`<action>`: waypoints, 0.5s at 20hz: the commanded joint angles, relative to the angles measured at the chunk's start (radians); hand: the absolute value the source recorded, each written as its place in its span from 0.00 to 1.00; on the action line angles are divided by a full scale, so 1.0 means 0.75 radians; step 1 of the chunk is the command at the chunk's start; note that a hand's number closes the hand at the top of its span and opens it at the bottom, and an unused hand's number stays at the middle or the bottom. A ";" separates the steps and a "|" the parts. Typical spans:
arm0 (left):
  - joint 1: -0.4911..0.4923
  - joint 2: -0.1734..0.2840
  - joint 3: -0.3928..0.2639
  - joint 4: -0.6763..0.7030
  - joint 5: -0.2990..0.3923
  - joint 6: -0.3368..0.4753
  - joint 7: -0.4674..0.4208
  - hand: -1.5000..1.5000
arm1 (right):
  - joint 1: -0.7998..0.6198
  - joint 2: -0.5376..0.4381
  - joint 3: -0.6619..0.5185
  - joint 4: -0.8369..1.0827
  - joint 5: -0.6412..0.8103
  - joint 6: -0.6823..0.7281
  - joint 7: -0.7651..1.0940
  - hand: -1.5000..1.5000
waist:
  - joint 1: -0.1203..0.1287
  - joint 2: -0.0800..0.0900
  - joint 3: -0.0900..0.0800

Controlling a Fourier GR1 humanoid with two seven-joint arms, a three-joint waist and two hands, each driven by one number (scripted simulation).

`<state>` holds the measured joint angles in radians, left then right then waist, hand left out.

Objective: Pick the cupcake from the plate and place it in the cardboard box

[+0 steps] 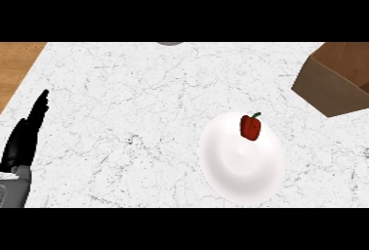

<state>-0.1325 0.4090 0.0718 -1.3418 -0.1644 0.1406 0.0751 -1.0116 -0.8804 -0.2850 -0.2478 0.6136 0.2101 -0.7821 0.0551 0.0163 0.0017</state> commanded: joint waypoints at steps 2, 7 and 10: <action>-0.032 -0.014 0.013 0.026 0.003 -0.003 0.005 0.50 | -0.145 0.123 0.013 0.051 0.015 0.017 0.166 1.00 | -0.004 0.001 0.000; -0.091 -0.022 -0.017 0.034 -0.036 0.000 0.033 0.50 | -0.150 0.266 0.030 0.098 0.049 -0.140 0.218 1.00 | 0.016 0.016 0.002; -0.041 -0.032 0.004 0.084 -0.041 0.020 -0.050 0.50 | -0.175 0.277 0.042 0.111 0.068 -0.147 0.253 1.00 | 0.012 0.013 0.001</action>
<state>-0.1555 0.3897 0.0702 -1.3086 -0.1858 0.1487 0.0554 -1.1150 -0.7257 -0.2639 -0.1798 0.6479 0.1445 -0.6428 0.0621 0.0238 0.0023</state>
